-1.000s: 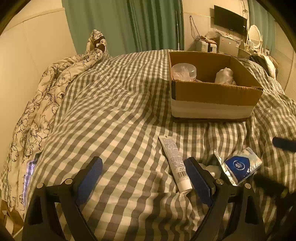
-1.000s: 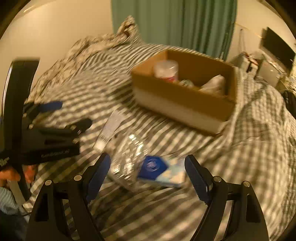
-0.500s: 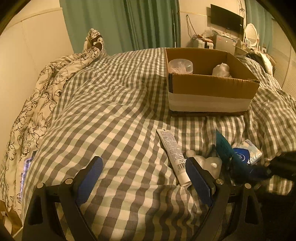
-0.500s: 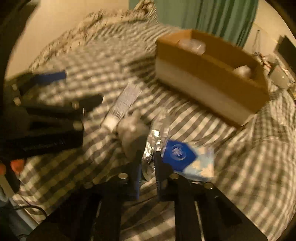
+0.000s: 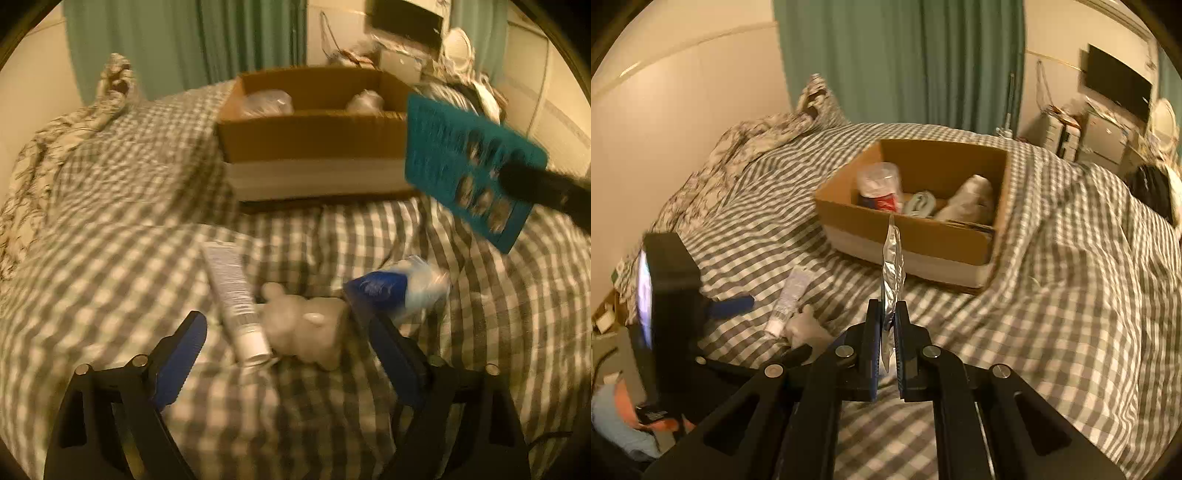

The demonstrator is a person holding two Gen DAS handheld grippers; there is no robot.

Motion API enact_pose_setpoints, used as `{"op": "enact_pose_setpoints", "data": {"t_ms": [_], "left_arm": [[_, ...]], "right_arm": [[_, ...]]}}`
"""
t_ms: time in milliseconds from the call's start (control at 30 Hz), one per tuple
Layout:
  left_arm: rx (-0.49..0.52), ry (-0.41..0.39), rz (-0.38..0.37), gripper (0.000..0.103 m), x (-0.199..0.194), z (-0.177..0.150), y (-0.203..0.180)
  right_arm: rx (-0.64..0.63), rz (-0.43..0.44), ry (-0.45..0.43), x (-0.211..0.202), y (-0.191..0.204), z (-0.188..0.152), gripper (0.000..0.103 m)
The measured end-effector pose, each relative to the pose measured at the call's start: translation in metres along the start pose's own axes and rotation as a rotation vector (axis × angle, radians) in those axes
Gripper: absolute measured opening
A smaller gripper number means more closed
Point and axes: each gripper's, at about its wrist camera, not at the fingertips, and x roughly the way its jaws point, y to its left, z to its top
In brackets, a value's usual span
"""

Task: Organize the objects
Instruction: 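Grasp the white figurine with the left gripper while the right grasps the foil packet, then place the figurine and foil packet into the box and release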

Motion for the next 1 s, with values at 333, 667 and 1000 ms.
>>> {"op": "enact_pose_setpoints", "data": {"t_ms": [333,667,1000], "left_arm": [[0.108,0.057,-0.006,0.078,0.042,0.007,-0.022],[0.061,0.08,-0.078,0.063,0.044,0.003,-0.011],[0.011,-0.015,-0.119,0.012,-0.017,0.012,-0.003]], "right_arm": [[0.094,0.012,0.014,0.004,-0.03,-0.01,0.006],[0.084,0.001,-0.001,-0.007,-0.024,-0.016,0.006],[0.049,-0.026,-0.036,-0.023,-0.011,-0.013,0.006]]}}
